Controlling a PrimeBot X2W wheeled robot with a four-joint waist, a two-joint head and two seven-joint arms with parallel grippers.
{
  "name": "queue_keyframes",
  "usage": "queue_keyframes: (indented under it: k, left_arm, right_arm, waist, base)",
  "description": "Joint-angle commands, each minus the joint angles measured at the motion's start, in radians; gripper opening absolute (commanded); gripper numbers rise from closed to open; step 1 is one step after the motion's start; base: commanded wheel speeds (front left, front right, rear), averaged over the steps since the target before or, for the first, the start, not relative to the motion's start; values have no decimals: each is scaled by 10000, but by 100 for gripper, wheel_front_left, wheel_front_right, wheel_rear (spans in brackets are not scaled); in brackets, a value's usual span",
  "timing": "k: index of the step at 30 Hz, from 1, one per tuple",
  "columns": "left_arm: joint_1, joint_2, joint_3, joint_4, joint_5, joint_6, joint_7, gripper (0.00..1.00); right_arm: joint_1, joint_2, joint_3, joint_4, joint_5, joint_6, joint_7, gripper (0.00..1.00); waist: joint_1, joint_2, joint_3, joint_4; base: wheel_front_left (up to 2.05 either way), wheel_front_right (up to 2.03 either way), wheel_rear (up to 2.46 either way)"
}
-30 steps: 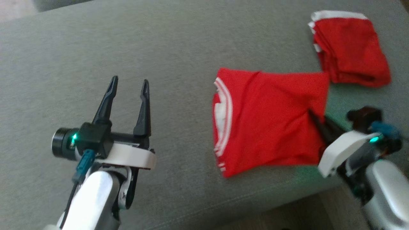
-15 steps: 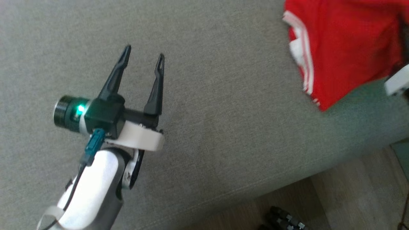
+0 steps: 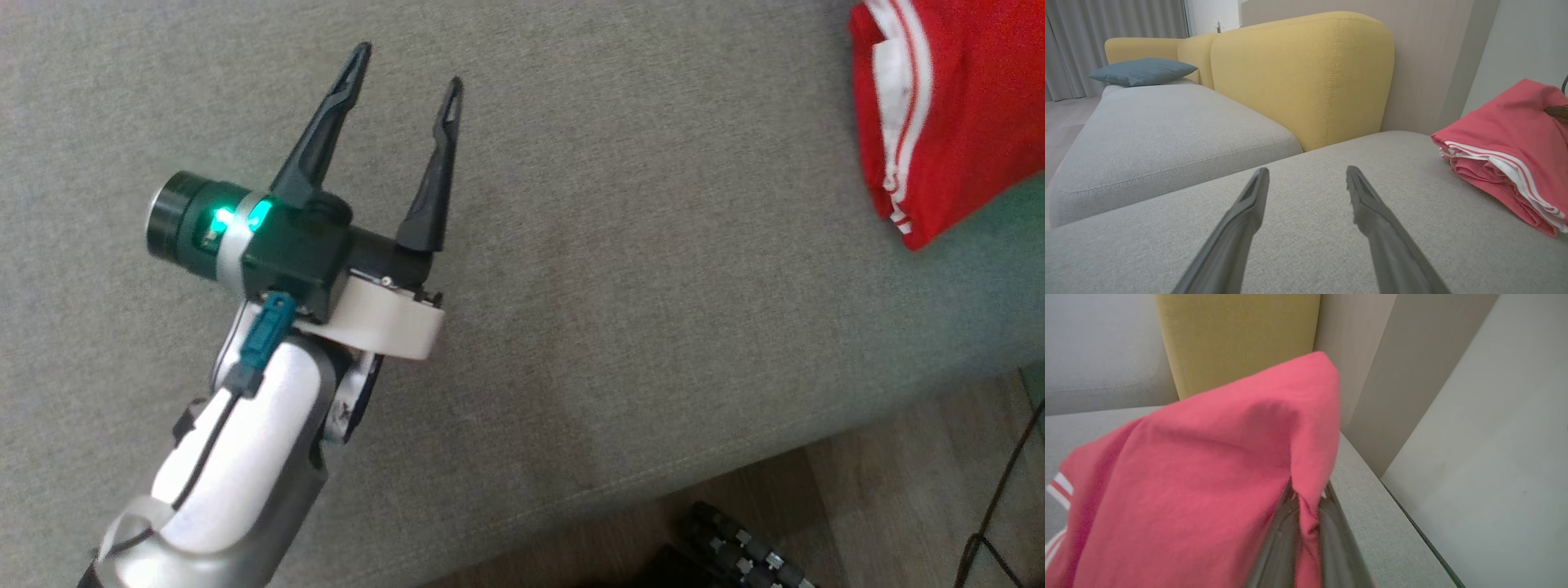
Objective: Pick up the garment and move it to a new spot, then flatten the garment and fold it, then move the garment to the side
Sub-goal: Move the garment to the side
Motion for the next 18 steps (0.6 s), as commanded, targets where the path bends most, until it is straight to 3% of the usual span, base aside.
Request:
queue_keyframes:
  k: [1, 2, 3, 5, 8, 9, 10, 18]
  left_arm:
    - [-338, 84, 175, -422, 173, -29, -48, 100]
    - [-375, 71, 144, -430, 182, -44, -58, 100]
    - [-402, 60, 118, -432, 188, -54, -67, 100]
    - [-436, 31, 61, -441, 201, -58, -72, 100]
    - [-474, -23, -8, -421, 178, -89, -94, 100]
    - [-483, -47, -36, -396, 155, -106, -109, 100]
    - [-486, -66, -58, -372, 139, -114, -131, 100]
    - [-190, -211, -147, -75, -121, -81, -405, 100]
  right_arm:
    - [-162, -421, -61, 76, -137, 65, -155, 0]
    - [-246, -408, -58, 246, -148, 65, -260, 11]
    - [-316, -380, -46, 444, -138, 65, -312, 39]
    - [-459, -366, 40, 747, -189, 65, -491, 33]
    - [-560, -402, 51, 1070, -236, 65, -636, 37]
    - [-590, -408, 49, 1222, -274, 65, -674, 49]
    - [-614, -399, 93, 1300, -311, 65, -757, 100]
    - [-78, -369, 103, 1469, -621, 65, -1675, 100]
  waist:
    - [-1, 0, 77, 68]
    - [-1, 0, 101, 90]
    - [-1, 0, 112, 107]
    - [-1, 0, 131, 134]
    - [-1, 0, 132, 219]
    - [-1, 0, 121, 252]
    - [-1, 0, 99, 277]
    - [-1, 0, -497, 561]
  base:
    - [0, 0, 0]
    - [0, 0, 0]
    - [0, 0, 0]
    - [0, 0, 0]
    - [0, 0, 0]
    - [0, 0, 0]
    - [0, 0, 0]
    - [0, 0, 0]
